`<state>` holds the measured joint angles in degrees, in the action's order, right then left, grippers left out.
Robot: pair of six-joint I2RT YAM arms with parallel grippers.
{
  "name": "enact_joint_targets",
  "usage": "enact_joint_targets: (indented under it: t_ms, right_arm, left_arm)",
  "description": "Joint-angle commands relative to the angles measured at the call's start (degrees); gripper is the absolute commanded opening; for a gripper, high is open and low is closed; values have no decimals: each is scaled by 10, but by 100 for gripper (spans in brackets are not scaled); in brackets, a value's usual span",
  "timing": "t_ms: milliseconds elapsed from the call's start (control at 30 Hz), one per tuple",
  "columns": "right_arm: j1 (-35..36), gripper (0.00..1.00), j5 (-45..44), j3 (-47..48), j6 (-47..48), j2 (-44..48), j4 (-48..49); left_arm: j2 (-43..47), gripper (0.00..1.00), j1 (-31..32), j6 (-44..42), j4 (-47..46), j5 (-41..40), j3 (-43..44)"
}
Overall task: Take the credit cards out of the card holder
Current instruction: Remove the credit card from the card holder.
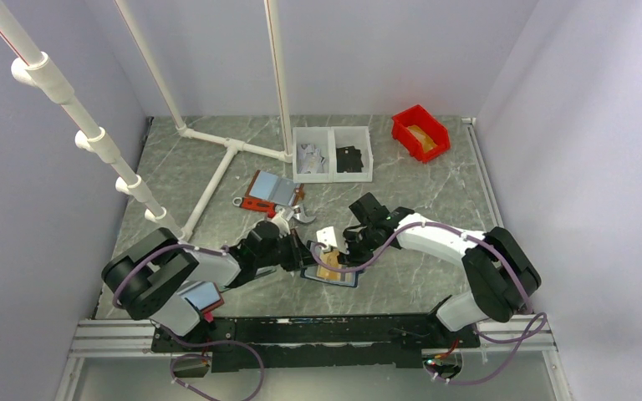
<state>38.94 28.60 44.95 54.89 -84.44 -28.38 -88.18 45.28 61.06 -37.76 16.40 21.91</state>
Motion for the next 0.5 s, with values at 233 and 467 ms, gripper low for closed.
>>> enact_joint_targets:
  t_ms: [233, 467]
  right_arm:
    - [-21, 42, 30, 9, -8, -13, -94]
    - [-56, 47, 129, 41, 2, 6, -150]
  left_arm:
    - [107, 0, -15, -86, 70, 15, -2]
    - [177, 0, -15, -176, 124, 19, 7]
